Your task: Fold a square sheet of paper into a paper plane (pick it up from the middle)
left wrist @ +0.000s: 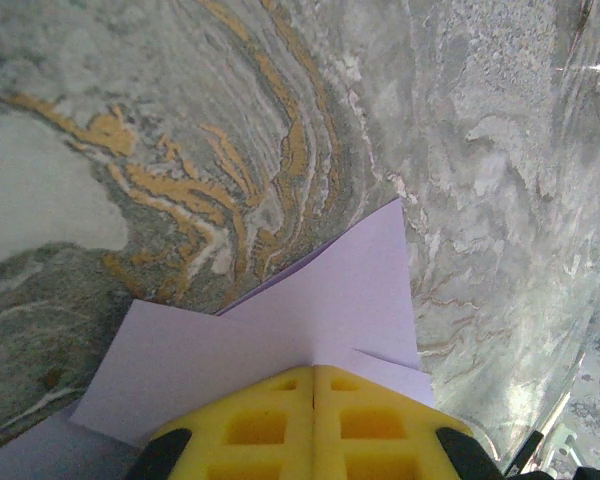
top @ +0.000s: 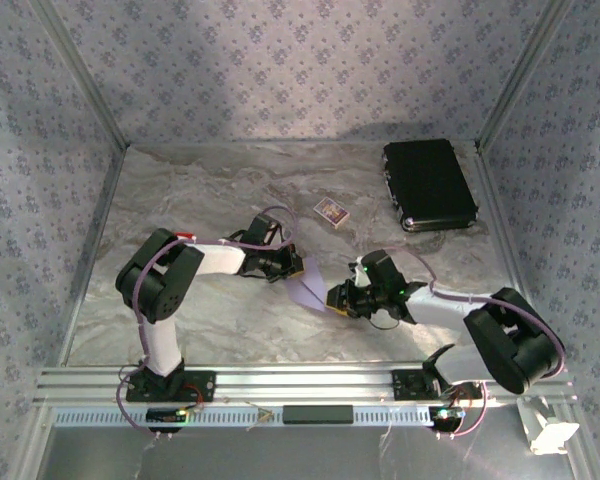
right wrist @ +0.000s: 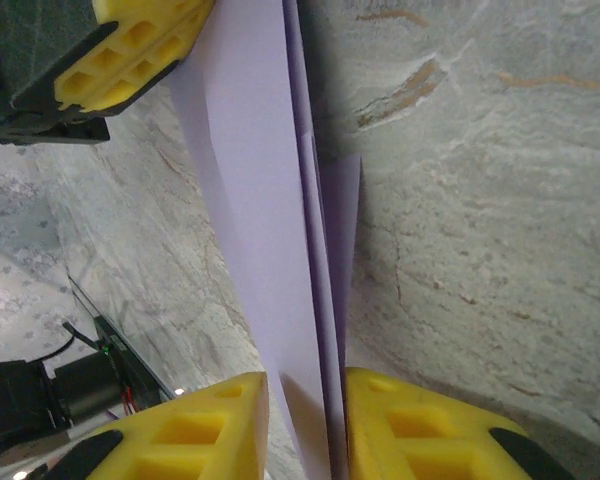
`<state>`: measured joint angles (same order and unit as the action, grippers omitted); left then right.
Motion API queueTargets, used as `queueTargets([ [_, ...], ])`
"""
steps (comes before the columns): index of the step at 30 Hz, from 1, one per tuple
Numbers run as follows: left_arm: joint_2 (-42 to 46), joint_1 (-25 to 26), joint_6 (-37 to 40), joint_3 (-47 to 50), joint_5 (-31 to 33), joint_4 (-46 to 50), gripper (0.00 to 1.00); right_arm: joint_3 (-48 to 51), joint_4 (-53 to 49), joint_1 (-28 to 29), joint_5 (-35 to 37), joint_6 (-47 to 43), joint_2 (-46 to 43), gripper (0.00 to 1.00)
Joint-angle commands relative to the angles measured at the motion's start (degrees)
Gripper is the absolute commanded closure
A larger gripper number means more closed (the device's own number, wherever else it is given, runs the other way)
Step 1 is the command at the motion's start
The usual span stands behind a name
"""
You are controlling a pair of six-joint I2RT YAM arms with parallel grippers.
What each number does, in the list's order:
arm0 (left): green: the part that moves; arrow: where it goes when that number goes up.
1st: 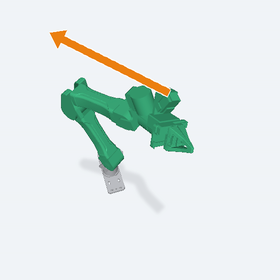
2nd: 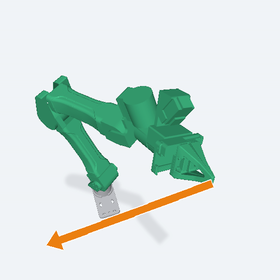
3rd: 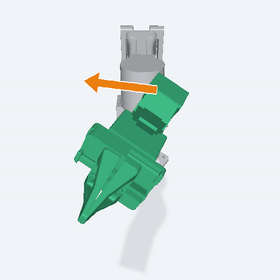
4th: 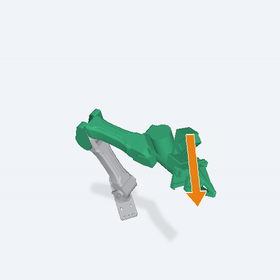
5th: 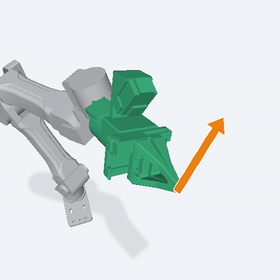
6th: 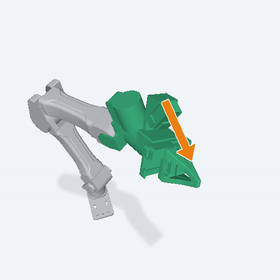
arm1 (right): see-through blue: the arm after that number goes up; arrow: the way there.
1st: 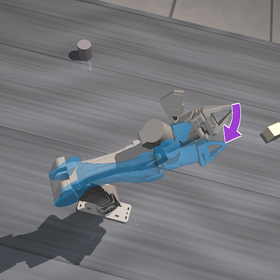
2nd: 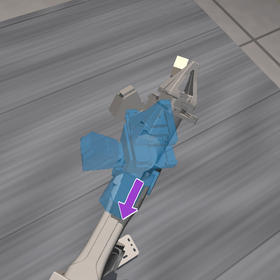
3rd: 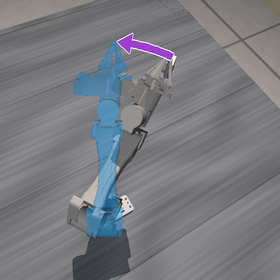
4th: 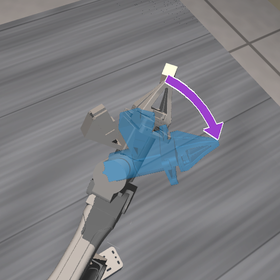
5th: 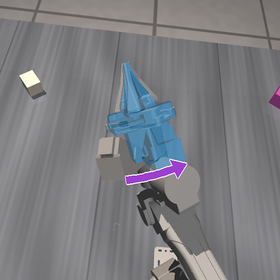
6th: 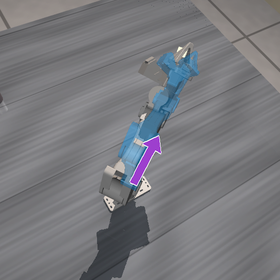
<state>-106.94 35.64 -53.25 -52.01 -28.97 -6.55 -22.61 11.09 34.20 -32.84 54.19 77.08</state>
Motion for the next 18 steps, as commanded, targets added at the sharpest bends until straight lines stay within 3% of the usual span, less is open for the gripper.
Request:
queueTargets([
  [1, 0.2, -0.6, -0.8, 1.1, 2.3, 1.1, 1.0, -0.9, 0.9, -0.6, -1.8, -2.1, 0.7, 0.82],
  [7, 3.1, -0.5, -1.2, 1.1, 1.1, -0.8, 0.94, 0.0, 0.8, -0.7, -1.8, -3.2, -1.0, 0.92],
  [13, 10.7, 0.8, 0.8, 1.1, 5.6, 1.6, 0.67, -0.1, -4.3, -0.6, 3.0, -7.6, -8.1, 0.93],
  [15, 13.6, 1.0, 2.0, 1.4, 8.1, 3.0, 0.54, -1.3, -8.9, 0.0, 6.0, -11.0, -11.7, 0.93],
  [18, 17.7, 1.2, 3.1, 2.4, 11.7, 3.7, 0.43, -2.9, -15.1, 1.1, 11.7, -15.7, -16.9, 0.93],
])
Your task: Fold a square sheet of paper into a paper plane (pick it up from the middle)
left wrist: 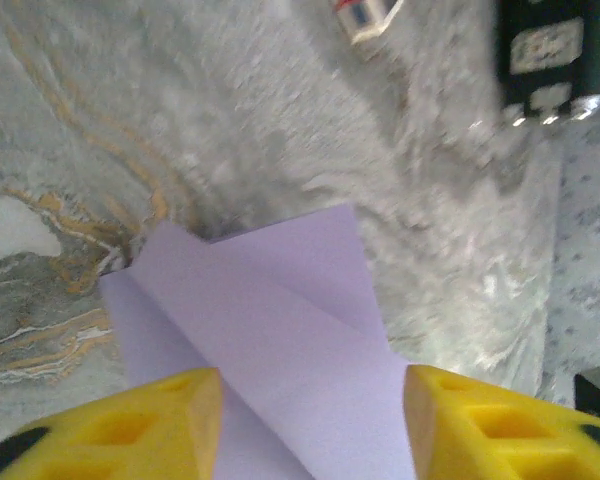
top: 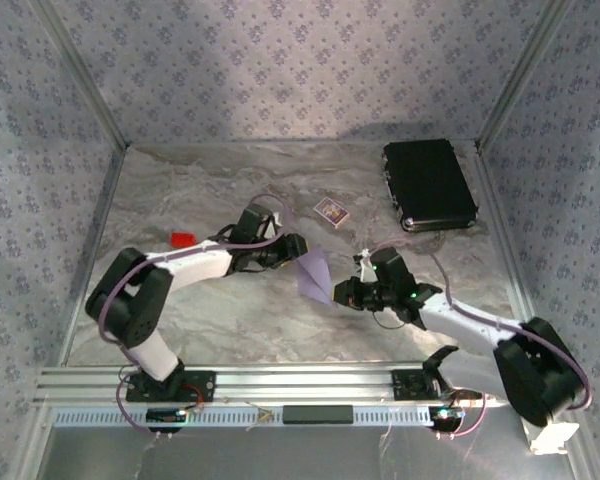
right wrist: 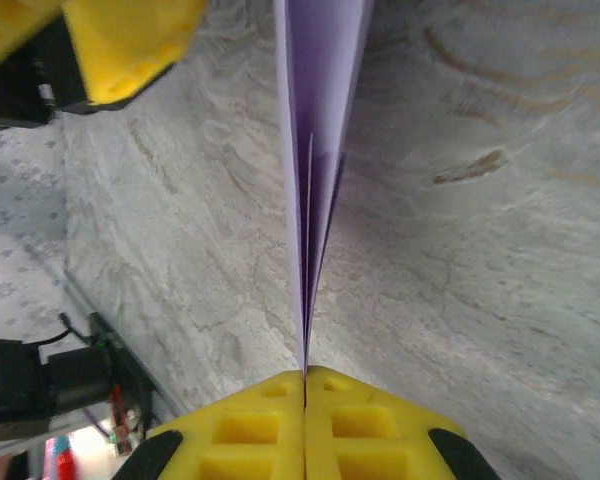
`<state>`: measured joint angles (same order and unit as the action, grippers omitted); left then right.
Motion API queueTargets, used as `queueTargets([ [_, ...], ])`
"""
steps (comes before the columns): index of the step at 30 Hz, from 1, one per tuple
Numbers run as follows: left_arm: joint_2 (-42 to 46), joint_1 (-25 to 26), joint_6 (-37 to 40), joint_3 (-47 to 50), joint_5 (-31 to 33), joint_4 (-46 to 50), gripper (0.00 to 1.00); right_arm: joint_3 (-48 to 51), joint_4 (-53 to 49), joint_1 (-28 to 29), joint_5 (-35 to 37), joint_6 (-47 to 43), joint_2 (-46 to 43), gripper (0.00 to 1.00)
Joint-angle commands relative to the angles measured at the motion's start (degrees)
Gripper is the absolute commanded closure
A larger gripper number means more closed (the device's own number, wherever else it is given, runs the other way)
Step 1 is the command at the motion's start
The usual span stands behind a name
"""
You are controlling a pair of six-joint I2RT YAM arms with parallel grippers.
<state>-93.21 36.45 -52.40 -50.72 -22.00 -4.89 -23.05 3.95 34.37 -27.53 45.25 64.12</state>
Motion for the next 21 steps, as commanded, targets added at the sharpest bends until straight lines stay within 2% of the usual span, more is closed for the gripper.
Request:
queueTargets([
  [1, 5.1, 0.3, 2.7, 1.6, 5.7, 2.1, 0.41, -2.9, -9.5, 1.1, 8.1, -8.0, -5.4, 0.94],
  [4, 8.8, 0.3, 3.6, 3.3, 8.6, 2.0, 0.37, -5.1, -14.6, 2.3, 13.7, -11.2, -9.6, 0.95],
  [11, 16.3, 0.4, 4.8, 7.6, 13.7, 0.3, 0.37, -8.2, -18.9, 5.9, 27.3, -14.3, -14.1, 0.96],
  [16, 18.5, 0.3, 5.0, 8.7, 14.8, 0.5, 0.37, -10.0, -20.0, 6.8, 32.4, -10.2, -13.4, 0.96],
  [21, 20.5, 0.1, 4.7, 10.0, 14.5, -0.1, 0.36, -14.9, -27.5, 8.5, 37.3, -3.9, -11.5, 0.96],
])
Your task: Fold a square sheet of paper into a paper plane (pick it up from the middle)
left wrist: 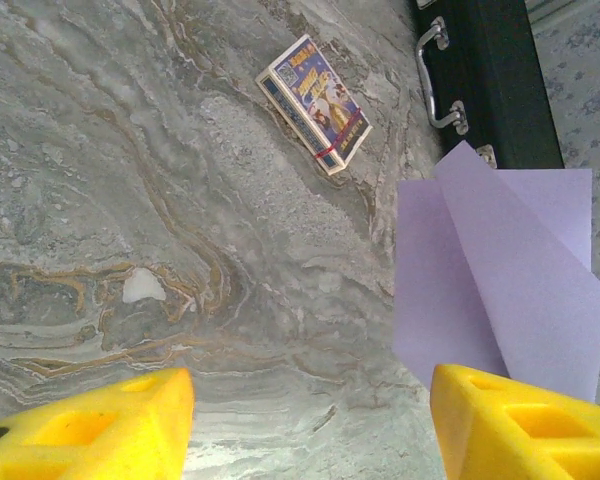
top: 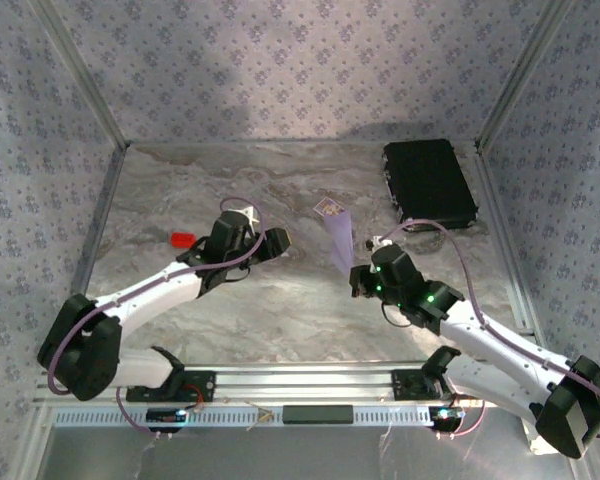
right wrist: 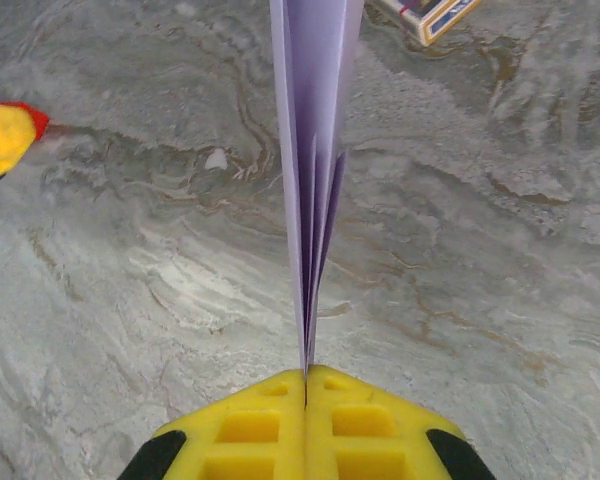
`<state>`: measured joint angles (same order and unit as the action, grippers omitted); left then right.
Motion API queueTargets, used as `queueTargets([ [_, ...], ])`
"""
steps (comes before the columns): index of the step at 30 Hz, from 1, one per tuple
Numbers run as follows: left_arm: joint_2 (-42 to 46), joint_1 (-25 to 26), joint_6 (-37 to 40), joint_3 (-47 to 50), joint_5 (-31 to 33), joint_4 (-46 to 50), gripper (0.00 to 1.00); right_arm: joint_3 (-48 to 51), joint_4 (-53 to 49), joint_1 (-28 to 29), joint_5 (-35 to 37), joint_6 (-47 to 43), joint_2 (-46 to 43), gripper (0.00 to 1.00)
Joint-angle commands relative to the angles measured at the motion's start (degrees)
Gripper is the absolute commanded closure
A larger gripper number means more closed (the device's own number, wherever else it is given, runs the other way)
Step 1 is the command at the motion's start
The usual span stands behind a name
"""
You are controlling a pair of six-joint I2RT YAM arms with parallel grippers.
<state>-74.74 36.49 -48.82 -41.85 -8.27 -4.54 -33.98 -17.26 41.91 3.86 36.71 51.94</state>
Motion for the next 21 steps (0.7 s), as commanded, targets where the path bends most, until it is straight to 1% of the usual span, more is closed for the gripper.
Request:
queueTargets([
  [1, 2.4, 0.1, 1.0, 1.5, 0.9, -0.5, 0.37, -4.8, -7.8, 1.2, 6.7, 5.5, 1.0, 0.96],
  [4, 3.4, -0.5, 0.9, 2.2, 0.6, 0.3, 0.37, -6.7, -12.2, 2.0, 8.5, 8.7, 1.0, 0.96],
  [9, 4.0, -1.5, 1.1, 1.5, -0.2, 2.1, 0.36, -6.8, -14.4, 2.8, 9.7, 12.2, -0.9, 0.97],
  [17, 3.9, -1.8, 0.8, 0.1, -0.7, 4.2, 0.36, -7.7, -15.4, 2.9, 9.8, 11.4, -1.4, 0.97],
  [21, 3.6, -1.9, 0.8, -0.3, -1.2, 4.8, 0.36, -8.1, -15.3, 2.3, 8.4, 10.3, -0.9, 0.97],
])
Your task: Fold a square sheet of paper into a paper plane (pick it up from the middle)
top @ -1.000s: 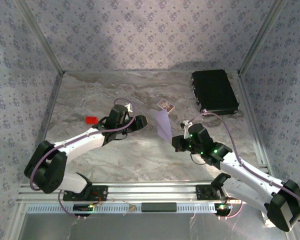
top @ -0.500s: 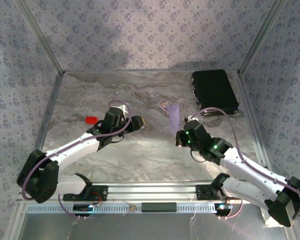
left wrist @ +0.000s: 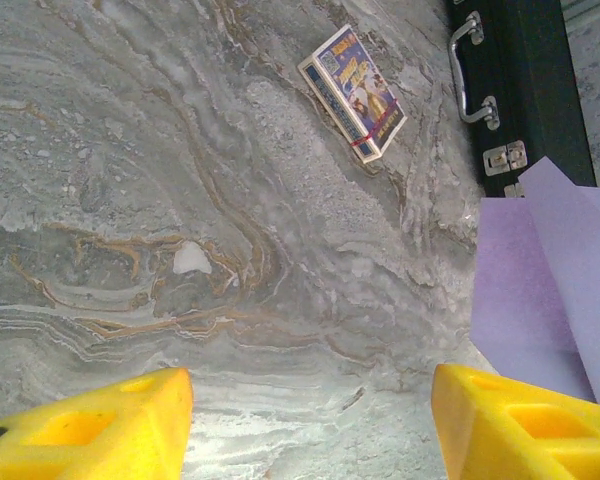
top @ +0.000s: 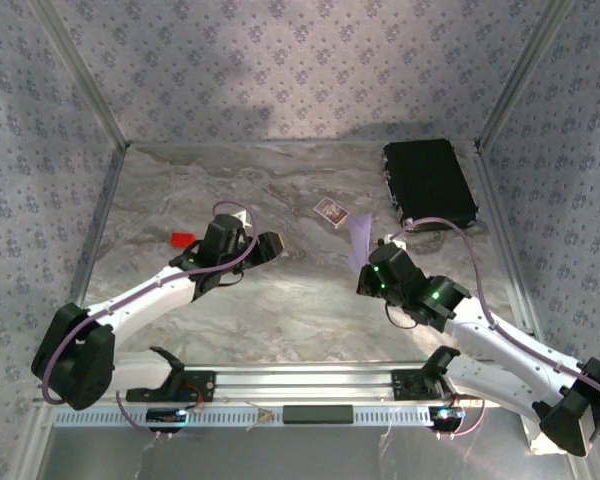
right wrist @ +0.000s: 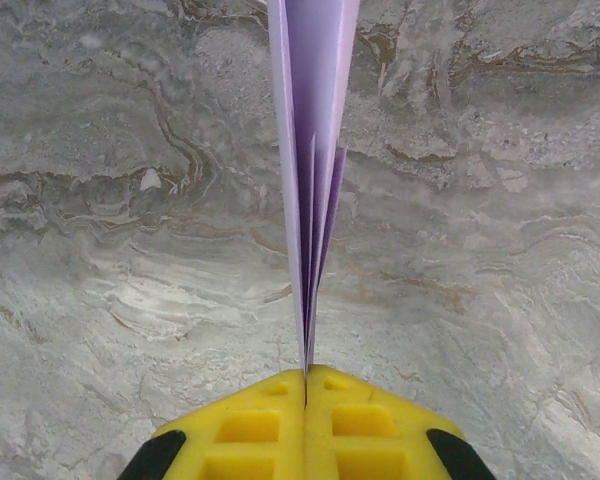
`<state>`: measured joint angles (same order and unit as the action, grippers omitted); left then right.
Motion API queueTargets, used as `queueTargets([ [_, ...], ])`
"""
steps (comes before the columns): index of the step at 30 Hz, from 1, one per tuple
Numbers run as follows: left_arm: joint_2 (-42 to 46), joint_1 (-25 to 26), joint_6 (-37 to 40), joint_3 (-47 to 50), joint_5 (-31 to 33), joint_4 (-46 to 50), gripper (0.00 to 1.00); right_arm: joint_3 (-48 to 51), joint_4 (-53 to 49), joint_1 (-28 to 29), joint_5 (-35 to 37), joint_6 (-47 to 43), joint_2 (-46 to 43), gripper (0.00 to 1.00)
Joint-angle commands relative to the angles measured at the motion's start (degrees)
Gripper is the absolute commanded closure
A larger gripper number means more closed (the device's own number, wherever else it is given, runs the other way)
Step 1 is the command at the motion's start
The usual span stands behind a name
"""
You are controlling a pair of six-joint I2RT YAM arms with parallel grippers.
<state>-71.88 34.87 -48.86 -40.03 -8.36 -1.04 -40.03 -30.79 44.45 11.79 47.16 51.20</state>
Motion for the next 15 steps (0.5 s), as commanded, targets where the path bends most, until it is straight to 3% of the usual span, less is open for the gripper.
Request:
queueTargets([
  [1, 0.8, -0.4, 1.0, -2.1, -0.9, 1.4, 0.36, -2.3, -2.2, -0.2, 0.6, -0.7, -0.2, 0.97],
  [9, 2.8, -1.3, 1.1, 0.2, 1.2, 0.4, 0.37, -1.9, -2.3, -0.1, 0.7, -6.7, -1.4, 0.97],
  [15, 5.7, -1.9, 2.9, 2.4, 4.4, -1.4, 0.37, -6.0, -9.0, 0.7, 7.6, -10.7, 0.5, 0.97],
])
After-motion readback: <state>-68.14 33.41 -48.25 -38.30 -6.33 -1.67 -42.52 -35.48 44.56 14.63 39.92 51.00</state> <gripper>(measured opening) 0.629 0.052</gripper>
